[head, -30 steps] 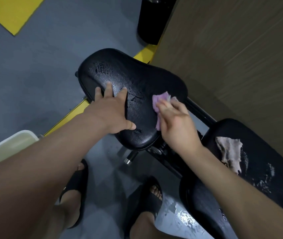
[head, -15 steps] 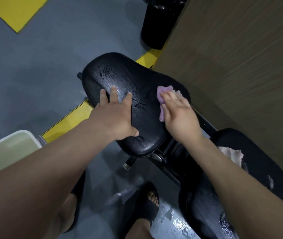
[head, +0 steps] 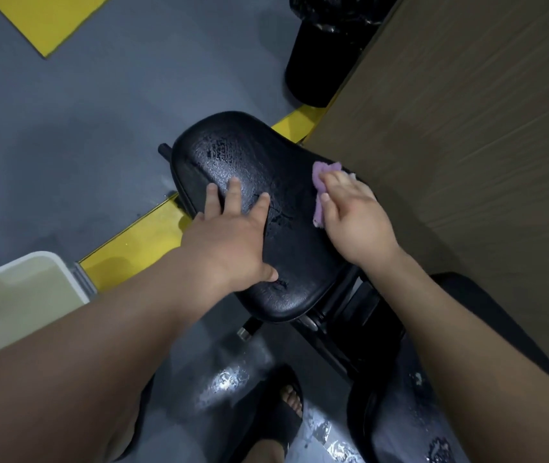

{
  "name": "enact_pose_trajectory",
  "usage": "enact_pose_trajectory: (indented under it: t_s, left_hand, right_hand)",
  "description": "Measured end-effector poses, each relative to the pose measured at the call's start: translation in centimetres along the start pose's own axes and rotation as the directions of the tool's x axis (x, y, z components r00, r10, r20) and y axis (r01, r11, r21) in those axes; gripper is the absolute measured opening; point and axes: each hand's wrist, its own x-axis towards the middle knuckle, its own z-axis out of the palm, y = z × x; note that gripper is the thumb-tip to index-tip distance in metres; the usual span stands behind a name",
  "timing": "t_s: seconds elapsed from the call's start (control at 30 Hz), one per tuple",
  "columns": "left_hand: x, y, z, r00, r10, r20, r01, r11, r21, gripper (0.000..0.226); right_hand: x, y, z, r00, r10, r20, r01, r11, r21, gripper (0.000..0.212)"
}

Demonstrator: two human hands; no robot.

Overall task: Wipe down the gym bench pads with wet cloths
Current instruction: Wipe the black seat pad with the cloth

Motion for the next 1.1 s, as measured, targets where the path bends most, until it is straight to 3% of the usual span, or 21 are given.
enact_pose_trajectory:
  t_s: [0.1, 0.17, 0.33, 0.47, 0.57, 0.73, 0.87, 1.0, 1.1]
  left_hand:
    - [-0.2, -0.3, 0.1, 1.000, 0.018, -0.011, -0.017, 1.000, 0.006, 0.123]
    - [-0.3, -0.3, 0.1, 1.000, 0.022, -0.014, -0.022, 1.000, 0.003, 0.122]
    - [-0.1, -0.1, 0.1, 0.999, 0.028, -0.019, -0.028, 0.999, 0.022, 0.121]
    - [-0.2, -0.4, 0.3, 0.999, 0.041, -0.027, -0.041, 0.999, 0.018, 0.120]
    - [-0.2, -0.6, 0.4, 0.998, 0.050, -0.034, -0.049, 0.998, 0.029, 0.120]
    - [0.0, -0.5, 0.5, 0.998, 0.045, -0.033, -0.044, 0.998, 0.038, 0.121]
    - [-0.1, -0.7, 0.3, 0.999, 0.045, -0.023, -0.045, 0.999, 0.023, 0.120]
    - [-0.3, -0.5, 0.1, 0.999, 0.042, -0.022, -0.041, 0.999, 0.025, 0.120]
    - [-0.3, -0.6, 0.1, 0.999, 0.033, -0.025, -0.032, 0.999, 0.024, 0.123]
  right_hand:
    - [4.3, -0.4, -0.8, 0.971, 0.230, 0.061, -0.234, 0.969, 0.084, 0.030]
    - [6.4, -1.2, -0.6, 0.949, 0.296, 0.107, -0.310, 0.938, 0.157, 0.034]
    - [4.2, -1.1, -0.6, 0.992, 0.069, 0.103, -0.080, 0.991, 0.106, 0.021]
    - [5.1, -0.8, -2.1, 0.969, 0.207, 0.131, -0.218, 0.973, 0.075, 0.026]
    - [8.2, -3.8, -1.6, 0.932, 0.274, 0.237, -0.311, 0.941, 0.136, 0.032]
    - [8.8, -4.2, -1.6, 0.946, 0.155, 0.283, -0.203, 0.968, 0.147, 0.037]
    - [5.4, -1.0, -3.7, 0.927, 0.180, 0.328, -0.285, 0.909, 0.306, 0.040]
    - [4.9, -0.9, -2.6, 0.955, 0.182, 0.234, -0.212, 0.971, 0.113, 0.029]
    - [1.5, -2.2, -1.8, 0.978, 0.059, 0.198, -0.080, 0.992, 0.102, 0.046]
